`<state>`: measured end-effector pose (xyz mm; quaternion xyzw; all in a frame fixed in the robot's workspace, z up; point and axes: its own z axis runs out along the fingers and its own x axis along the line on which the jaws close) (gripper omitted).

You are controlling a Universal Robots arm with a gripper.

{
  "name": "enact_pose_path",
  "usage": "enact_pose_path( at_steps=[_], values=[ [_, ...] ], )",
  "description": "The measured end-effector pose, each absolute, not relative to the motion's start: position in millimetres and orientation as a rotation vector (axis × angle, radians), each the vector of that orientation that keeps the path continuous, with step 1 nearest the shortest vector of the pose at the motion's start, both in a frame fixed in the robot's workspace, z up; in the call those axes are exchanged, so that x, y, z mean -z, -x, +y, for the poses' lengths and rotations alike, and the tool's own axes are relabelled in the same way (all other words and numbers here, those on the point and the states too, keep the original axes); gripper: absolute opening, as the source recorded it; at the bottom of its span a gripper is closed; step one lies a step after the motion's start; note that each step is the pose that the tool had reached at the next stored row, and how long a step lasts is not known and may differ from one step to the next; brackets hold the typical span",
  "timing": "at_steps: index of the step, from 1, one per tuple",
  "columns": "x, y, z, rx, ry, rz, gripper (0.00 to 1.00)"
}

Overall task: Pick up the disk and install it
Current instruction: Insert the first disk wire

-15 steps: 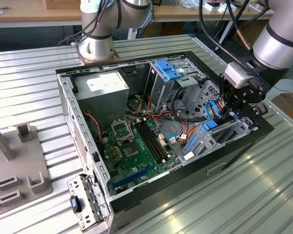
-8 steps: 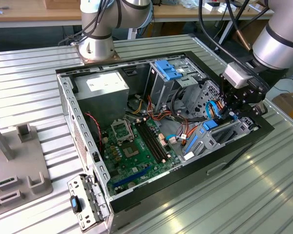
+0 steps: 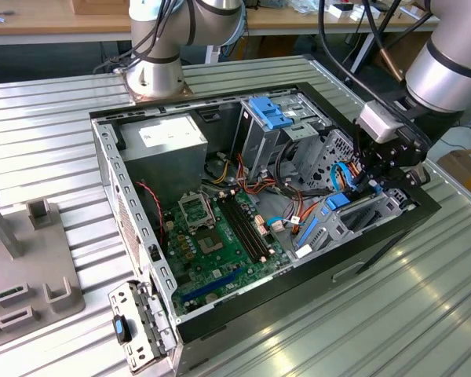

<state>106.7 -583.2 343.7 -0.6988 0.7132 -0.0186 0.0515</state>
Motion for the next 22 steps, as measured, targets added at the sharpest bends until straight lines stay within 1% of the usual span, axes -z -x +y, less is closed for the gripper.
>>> enact_pose_path(
  at_steps=[22],
  values=[
    [-342.4, -105.0, -583.8, 0.057, 2.123, 2.175, 0.16]
  ],
)
